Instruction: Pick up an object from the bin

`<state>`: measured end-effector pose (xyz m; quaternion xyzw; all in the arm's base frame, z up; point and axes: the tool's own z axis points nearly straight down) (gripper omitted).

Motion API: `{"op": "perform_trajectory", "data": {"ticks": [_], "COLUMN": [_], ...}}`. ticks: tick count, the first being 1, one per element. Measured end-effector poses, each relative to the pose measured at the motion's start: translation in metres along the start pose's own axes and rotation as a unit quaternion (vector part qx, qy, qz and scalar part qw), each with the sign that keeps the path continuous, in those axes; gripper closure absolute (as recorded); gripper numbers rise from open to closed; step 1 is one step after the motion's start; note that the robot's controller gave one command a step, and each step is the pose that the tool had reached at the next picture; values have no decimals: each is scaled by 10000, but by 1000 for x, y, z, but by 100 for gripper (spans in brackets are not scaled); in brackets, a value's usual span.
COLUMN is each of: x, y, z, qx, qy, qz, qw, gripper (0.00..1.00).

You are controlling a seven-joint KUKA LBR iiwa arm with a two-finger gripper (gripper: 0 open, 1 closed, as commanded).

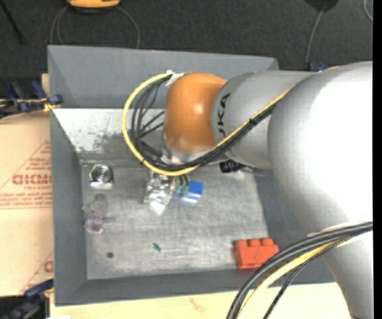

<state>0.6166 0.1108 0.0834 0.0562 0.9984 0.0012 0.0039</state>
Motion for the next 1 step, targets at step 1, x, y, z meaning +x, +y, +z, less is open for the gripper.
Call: {"op": "perform_trajectory", "data": {"ticks": [1], "x": [-2], "y": [0], "z": [-81], "qx": [0], "qy": [7], "qz": [18], "qw": [10000], "gripper": [100]}}
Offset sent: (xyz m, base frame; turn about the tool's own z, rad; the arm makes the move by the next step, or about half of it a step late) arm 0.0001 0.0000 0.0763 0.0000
